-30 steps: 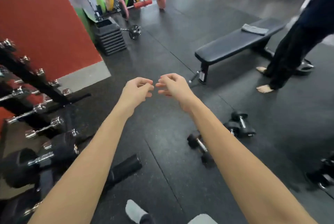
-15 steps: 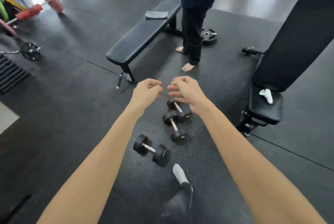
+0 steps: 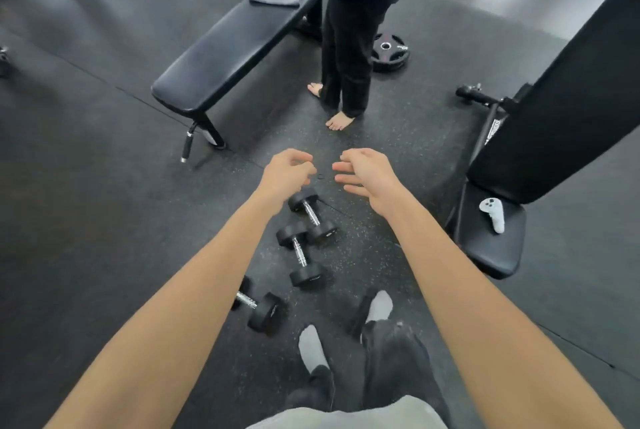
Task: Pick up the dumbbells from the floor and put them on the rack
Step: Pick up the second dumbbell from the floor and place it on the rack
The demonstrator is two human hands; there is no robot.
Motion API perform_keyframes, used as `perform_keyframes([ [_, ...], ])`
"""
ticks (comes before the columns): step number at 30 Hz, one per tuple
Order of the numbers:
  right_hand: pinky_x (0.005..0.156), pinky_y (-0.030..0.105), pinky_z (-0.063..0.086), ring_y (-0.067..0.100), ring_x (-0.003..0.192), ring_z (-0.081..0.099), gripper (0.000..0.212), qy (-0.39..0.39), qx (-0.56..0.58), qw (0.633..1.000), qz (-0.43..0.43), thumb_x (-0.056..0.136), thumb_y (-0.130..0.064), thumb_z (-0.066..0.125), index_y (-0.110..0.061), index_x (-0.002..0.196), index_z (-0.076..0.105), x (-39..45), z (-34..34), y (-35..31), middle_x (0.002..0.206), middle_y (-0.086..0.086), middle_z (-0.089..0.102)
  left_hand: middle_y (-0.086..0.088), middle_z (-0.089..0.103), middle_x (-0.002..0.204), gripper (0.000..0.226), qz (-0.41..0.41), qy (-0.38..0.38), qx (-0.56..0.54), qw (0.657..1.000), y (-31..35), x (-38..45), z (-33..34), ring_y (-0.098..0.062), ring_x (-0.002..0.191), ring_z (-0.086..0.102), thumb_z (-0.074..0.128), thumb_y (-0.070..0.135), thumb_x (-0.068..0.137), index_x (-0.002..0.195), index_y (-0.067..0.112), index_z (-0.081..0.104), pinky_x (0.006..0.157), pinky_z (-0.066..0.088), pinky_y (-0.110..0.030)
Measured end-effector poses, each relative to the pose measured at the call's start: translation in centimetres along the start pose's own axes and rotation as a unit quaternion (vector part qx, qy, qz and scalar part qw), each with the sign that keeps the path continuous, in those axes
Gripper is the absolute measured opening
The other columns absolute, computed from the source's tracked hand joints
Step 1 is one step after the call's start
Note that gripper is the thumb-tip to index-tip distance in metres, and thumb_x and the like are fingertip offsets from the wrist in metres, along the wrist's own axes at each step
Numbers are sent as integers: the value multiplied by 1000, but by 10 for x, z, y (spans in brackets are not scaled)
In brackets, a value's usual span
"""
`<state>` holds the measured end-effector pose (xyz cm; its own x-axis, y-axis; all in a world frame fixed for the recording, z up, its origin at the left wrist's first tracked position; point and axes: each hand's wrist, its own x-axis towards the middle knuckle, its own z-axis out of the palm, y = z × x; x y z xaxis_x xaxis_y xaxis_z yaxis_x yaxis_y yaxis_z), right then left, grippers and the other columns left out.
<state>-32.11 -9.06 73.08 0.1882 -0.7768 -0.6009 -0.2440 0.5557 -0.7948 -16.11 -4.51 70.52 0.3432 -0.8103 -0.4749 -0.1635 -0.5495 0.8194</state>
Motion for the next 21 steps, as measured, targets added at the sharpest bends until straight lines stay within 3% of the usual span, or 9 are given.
perform_keyframes([
  [4,87,35,56,20,88,71,16,-54,-44,998,-2,101,-26,54,-17,110,63,50,8,-28,107,4,76,-5,74,108,18,-37,26,-44,998,12,31,11,-15,79,68,64,18,85,101,28,67,70,52,-28],
  [7,87,35,56,20,91,71,11,-116,-102,988,-6,101,-26,53,-21,102,63,88,17,-51,108,3,76,-3,74,107,18,-57,81,-81,992,23,55,9,-14,78,69,64,19,86,103,26,68,65,48,-24],
  [11,91,37,56,20,92,72,15,-174,-168,970,-17,102,-27,51,-19,106,64,135,18,-73,107,2,76,2,75,103,21,-91,163,-123,975,32,79,14,-12,78,68,59,16,90,108,23,67,64,47,-22],
  [14,87,34,55,20,92,73,15,-215,-233,948,-30,99,-29,53,-20,106,64,172,25,-78,102,-1,76,0,72,101,23,-138,232,-212,939,23,103,24,-15,77,64,57,13,92,113,19,64,67,48,-26],
  [17,83,33,57,16,83,71,10,-256,-293,921,-36,95,-27,56,-24,100,64,208,38,-68,101,-1,78,-3,69,99,24,-200,300,-307,881,1,128,38,-16,70,58,60,14,90,114,18,61,60,45,-26],
  [21,60,20,51,13,75,67,8,-291,-350,890,-26,95,-22,56,-21,99,63,264,60,-36,106,4,76,0,56,81,12,-276,313,-386,823,-46,168,62,-16,67,50,60,14,91,103,18,60,59,42,-26],
])
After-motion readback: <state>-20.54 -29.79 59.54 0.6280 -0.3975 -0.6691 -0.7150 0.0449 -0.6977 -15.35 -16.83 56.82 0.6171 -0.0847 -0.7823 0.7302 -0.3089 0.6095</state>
